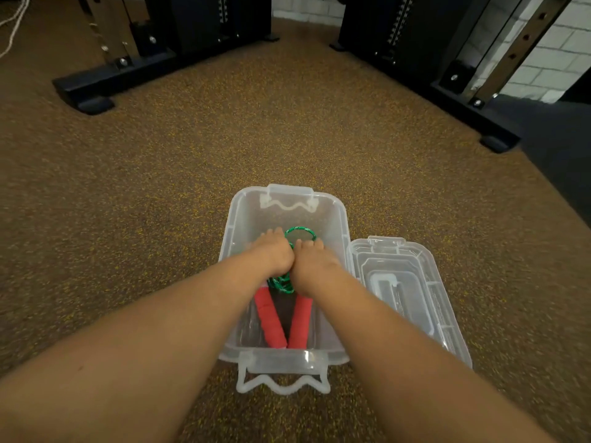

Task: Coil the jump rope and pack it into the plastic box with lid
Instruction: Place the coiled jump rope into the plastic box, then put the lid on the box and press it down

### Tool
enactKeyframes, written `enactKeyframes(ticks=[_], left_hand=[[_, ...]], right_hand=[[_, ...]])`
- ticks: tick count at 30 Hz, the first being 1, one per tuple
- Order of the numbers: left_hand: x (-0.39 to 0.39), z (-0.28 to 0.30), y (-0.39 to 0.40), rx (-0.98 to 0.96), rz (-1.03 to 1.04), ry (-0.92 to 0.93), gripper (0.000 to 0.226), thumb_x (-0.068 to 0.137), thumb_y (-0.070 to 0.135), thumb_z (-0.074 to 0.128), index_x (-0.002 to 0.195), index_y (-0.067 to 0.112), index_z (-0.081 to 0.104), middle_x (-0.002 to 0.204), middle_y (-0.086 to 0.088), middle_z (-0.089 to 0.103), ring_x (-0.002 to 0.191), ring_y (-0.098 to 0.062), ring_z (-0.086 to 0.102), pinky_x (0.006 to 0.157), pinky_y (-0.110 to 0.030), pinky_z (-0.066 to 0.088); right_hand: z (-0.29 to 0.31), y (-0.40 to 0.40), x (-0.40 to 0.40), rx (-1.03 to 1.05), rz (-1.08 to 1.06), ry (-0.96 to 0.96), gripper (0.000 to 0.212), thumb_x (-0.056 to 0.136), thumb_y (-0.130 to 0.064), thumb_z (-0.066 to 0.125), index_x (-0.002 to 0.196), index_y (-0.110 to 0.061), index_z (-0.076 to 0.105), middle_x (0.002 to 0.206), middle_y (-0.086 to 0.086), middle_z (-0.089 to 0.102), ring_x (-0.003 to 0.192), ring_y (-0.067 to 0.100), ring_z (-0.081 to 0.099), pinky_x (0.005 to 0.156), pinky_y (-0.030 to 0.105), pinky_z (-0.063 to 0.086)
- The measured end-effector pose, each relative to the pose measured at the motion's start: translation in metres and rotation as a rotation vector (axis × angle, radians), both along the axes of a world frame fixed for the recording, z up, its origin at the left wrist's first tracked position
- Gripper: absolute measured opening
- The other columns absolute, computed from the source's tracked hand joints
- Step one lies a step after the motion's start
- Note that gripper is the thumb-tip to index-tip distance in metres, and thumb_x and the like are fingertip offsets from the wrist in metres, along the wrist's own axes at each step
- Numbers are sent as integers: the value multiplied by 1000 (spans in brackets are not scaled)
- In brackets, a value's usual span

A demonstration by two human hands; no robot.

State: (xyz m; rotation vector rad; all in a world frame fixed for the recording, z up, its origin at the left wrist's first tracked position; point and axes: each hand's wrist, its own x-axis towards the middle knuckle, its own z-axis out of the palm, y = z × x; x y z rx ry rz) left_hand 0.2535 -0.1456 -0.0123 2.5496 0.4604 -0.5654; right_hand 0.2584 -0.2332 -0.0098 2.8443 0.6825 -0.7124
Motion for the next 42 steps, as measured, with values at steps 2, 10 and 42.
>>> enactKeyframes(ticks=[2,10,42], left_hand=[[0,3,5,-6,-1,-133,48,84,22,42,129,7,45,137,-16,49,125,-32,46,105,-43,38],[-35,49,-57,-69,-267,-337,51,93,14,39,143,4,31,151,-19,30,142,-30,24,114,-33,21],[-116,7,-178,175,-822,-35,75,93,26,49,151,12,3,161,-7,-2,147,-21,-4,117,-33,-2]], right_hand=[[29,-7,2,59,115,-30,52,87,-7,55,138,-4,42,140,16,47,129,32,44,103,36,38],[95,-124,6,491,169,-309,46,91,-5,45,136,-11,49,129,13,55,125,29,47,107,39,37],[-23,-272,-96,5,181,-84,26,94,-21,47,119,-15,48,117,5,58,102,20,56,93,33,45]])
